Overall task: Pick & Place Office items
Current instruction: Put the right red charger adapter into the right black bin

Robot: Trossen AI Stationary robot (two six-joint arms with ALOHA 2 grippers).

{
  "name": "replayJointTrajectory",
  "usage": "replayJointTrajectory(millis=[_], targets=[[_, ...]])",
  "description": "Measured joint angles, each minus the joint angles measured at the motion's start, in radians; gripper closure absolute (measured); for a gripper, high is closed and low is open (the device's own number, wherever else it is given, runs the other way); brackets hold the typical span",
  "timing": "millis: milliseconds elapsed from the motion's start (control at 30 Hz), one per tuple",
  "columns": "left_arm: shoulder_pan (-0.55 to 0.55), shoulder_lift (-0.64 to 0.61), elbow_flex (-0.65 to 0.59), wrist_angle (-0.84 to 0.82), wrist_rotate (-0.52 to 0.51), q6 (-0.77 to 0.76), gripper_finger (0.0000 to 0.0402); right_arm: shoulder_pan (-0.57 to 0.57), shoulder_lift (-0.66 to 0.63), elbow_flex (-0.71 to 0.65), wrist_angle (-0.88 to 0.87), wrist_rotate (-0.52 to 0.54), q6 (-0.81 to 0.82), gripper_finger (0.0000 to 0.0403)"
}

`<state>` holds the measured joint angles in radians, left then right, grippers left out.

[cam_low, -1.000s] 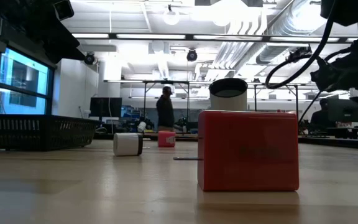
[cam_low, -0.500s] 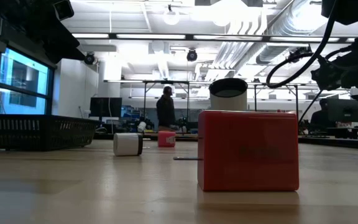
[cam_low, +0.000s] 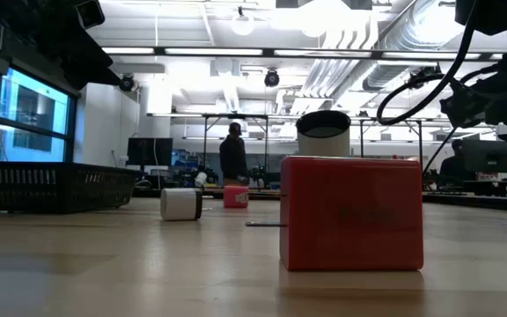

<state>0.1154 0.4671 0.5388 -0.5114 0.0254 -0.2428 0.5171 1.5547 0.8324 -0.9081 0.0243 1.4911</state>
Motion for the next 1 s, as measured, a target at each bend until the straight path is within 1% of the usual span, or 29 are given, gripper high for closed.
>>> replayJointTrajectory(millis=[167, 400, 833, 1000], targets=[[0.0, 0.0, 0.0, 0.0, 0.0, 0.0, 0.0186, -0.002, 0.0, 0.0, 0.0, 0.008, -0.013, 0.0204], [0.0, 0.0, 0.0, 0.0, 0.0, 0.0, 0.0186, -0.048, -0.044, 0.0, 0.027, 0.031, -0.113, 0.0207], [0.0, 0.0, 0.0, 0.0, 0.0, 0.0, 0.0186, -0.205, -0.127, 0.001, 0.135, 0.026, -0.465, 0.0207], [0.0, 0.0, 0.0, 0.0, 0.0, 0.0, 0.0186, -0.25, -0.135, 0.041, 0.129, 0.026, -0.592, 0.0207]])
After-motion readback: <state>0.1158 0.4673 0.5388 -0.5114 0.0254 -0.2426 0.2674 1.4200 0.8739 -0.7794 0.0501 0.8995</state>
